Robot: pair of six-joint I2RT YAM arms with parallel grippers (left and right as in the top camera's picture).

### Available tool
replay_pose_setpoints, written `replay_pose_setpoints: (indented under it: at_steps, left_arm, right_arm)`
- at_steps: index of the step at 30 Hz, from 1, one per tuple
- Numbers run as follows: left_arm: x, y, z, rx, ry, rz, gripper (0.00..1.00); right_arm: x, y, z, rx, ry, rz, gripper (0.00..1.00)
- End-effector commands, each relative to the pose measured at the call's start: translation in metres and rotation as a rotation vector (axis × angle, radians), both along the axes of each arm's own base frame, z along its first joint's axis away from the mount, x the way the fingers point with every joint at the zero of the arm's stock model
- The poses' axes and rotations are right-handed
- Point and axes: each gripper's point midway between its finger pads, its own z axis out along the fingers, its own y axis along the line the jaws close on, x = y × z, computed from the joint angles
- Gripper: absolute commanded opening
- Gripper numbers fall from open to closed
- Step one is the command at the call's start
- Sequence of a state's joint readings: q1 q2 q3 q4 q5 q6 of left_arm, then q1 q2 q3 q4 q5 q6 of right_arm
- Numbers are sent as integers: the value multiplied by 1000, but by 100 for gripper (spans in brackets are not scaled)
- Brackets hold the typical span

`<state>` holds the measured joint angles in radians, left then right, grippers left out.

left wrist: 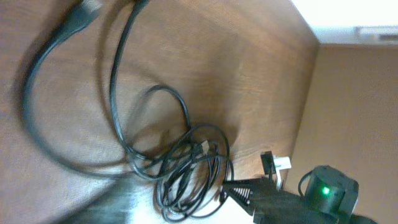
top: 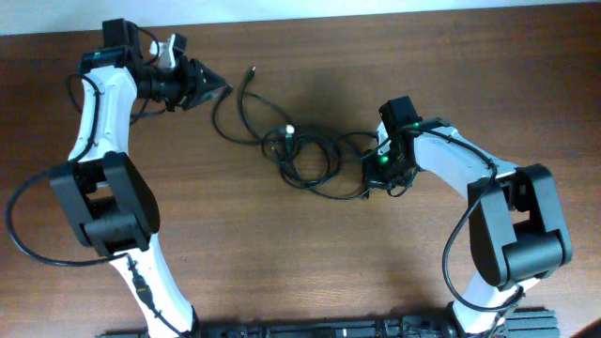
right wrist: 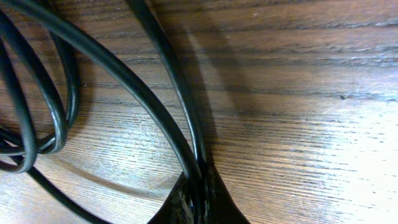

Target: Untangle cables

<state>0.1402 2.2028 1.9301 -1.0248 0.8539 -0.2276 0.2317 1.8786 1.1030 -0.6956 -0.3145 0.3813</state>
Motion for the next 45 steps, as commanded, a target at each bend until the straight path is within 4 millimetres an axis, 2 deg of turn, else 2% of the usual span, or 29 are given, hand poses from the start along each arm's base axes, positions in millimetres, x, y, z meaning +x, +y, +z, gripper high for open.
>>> replay_pose_setpoints:
  at_steps: [1, 6, 9, 10, 12, 14, 16, 20, 24, 29, 30, 32, 33, 34, 36, 38, 41, 45]
  left_arm:
    - [-10, -14, -2, 55, 72, 2, 99]
    - [-43, -50, -36, 354, 143, -148, 93]
    - [-64, -89, -48, 513, 118, -293, 84]
    - [-69, -99, -51, 557, 103, -331, 84]
    - [-74, -101, -61, 727, 81, -366, 84]
    - [-78, -104, -67, 860, 36, -432, 78]
    - [-89, -127, -74, 888, -59, -631, 79]
    - [-108, -143, -89, 898, -94, -776, 79]
    - [-123, -144, -107, 899, -66, -816, 62]
    - [-138, -143, -126, 869, -28, -836, 53]
    - [-142, -145, -128, 847, -19, -841, 48]
    - [-145, -148, -128, 822, -13, -845, 26]
    - [-145, -148, -128, 822, -13, -845, 4]
    - [-146, -147, -127, 820, -7, -847, 0]
    - [-147, -149, -119, 802, 2, -850, 0]
    - [-144, -158, -99, 741, -1, -848, 0]
    - [-140, -180, -44, 547, -99, -935, 0]
    - [-130, -179, 15, 384, -208, -954, 0]
  right_arm:
    - [-7, -9, -9, -46, 21, 4, 4]
    - [-7, -9, -9, -46, 22, 3, 4]
    - [-7, -9, -9, -46, 22, 3, 4]
    - [-7, -9, -9, -46, 21, 4, 4]
    - [-7, -9, -9, -46, 22, 3, 4]
    - [-7, -9, -9, -46, 22, 4, 4]
    - [-7, -9, -9, -46, 22, 3, 4]
    - [-7, -9, -9, -46, 22, 3, 4]
    - [-7, -9, -9, -46, 22, 3, 4]
    - [-7, -9, -9, -46, 22, 4, 4]
    - [-7, -9, -9, -46, 22, 3, 4]
    - [-7, -9, -9, -46, 22, 3, 4]
    - [-7, -9, -9, -46, 23, 3, 4]
    - [-7, -9, -9, -46, 23, 4, 4]
    - [-7, -9, -9, -46, 23, 3, 4]
    - [-7, -10, -9, -49, 23, 3, 4]
    - [-10, -18, -11, -94, 31, 0, 4]
    - [-14, -24, -13, -131, 46, -2, 4]
